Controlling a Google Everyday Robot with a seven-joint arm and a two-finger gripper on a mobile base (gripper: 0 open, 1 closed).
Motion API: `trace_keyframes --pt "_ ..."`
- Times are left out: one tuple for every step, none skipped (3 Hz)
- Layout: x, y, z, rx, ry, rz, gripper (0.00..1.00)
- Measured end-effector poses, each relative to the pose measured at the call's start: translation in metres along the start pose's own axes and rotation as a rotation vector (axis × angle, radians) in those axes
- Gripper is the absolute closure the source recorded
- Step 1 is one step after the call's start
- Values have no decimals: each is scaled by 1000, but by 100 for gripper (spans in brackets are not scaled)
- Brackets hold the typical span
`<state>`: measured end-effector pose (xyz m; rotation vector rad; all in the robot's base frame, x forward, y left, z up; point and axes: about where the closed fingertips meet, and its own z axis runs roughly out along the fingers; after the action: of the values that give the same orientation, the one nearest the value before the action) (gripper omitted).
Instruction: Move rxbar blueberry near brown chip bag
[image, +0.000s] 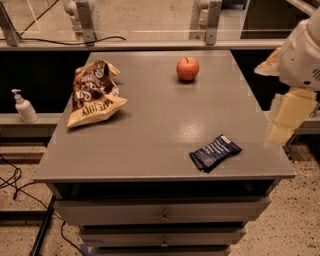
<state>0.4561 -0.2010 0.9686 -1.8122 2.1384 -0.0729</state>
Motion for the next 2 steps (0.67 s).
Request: trace_keyframes --pt "-21 -10 37 -63 -41 -93 0" --pt "-35 -4 69 -132 -67 -148 0"
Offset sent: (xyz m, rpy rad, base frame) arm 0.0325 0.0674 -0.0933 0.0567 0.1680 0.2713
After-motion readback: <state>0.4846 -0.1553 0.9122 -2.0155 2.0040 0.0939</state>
